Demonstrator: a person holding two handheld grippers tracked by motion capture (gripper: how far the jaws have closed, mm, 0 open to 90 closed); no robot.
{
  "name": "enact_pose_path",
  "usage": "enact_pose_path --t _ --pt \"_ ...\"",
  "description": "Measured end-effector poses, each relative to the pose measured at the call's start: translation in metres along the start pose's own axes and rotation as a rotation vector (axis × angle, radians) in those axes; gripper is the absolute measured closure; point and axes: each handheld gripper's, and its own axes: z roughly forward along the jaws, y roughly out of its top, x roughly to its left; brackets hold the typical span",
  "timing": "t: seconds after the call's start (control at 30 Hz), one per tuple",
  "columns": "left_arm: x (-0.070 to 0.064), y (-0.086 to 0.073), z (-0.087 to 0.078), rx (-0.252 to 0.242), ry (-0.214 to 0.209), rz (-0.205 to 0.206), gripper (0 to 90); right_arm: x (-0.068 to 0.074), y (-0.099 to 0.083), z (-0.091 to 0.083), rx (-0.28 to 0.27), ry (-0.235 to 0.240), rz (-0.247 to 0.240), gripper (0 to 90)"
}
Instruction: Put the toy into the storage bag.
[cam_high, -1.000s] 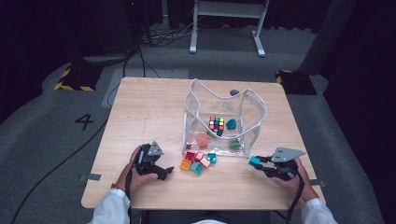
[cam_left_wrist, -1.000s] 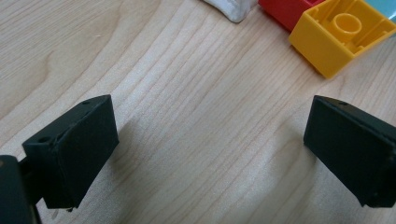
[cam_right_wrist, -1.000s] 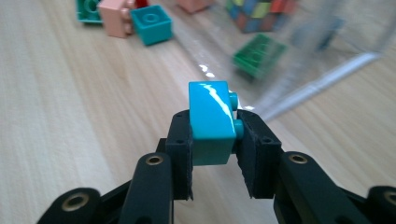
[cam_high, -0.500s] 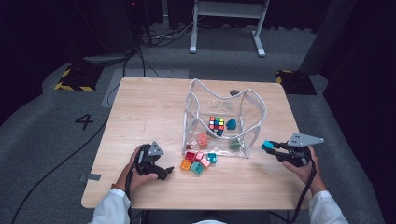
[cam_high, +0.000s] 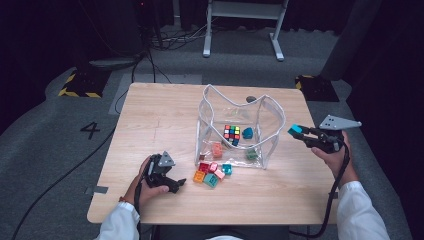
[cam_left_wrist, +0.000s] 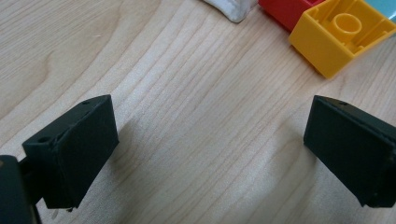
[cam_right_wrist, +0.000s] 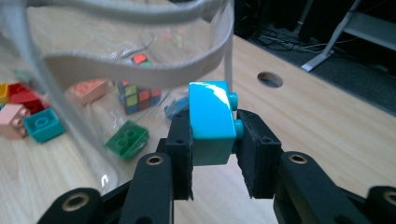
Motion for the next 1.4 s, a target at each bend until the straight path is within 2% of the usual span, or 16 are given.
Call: enact_pose_path --t 0.3,0.47,0.67,0.8,0.97,1.03,1.07,1.17,1.3,1.4 --pt "0.000 0.000 0.000 0.000 0.002 0.001 3.1 -0.013 0.045 -0.001 -0.028 -0.029 -0.019 67.9" --pt "0.000 0.000 0.000 -0.001 0.002 0.000 3.1 -0.013 0.065 0.000 -0.035 -0.032 -0.023 67.9" --pt "0.000 0.000 0.000 -0.001 0.001 0.000 3.1 -0.008 0.085 0.008 -0.058 0.015 -0.057 67.9" --pt "0.000 0.000 0.000 0.000 0.000 0.000 3.1 0.000 0.095 0.020 -0.037 0.059 -0.078 67.9" --pt "0.000 0.000 0.000 0.000 0.000 0.001 3.1 0.014 0.106 0.039 0.014 0.146 -0.146 67.8" --pt "0.000 0.000 0.000 0.000 0.000 0.001 3.1 0.017 0.111 0.048 0.034 0.199 -0.170 67.8" --pt "0.000 0.000 0.000 0.000 0.000 0.001 3.1 0.020 0.113 0.054 0.057 0.227 -0.175 67.8" --pt "0.000 0.000 0.000 0.000 0.002 0.001 3.1 0.023 0.118 0.066 0.091 0.265 -0.180 67.8" --pt "0.000 0.000 0.000 0.000 0.000 0.000 3.1 0.030 0.123 0.082 0.155 0.275 -0.212 67.8" --pt "0.000 0.000 0.000 0.003 -0.003 -0.002 3.1 0.034 0.126 0.093 0.226 0.275 -0.244 67.8"
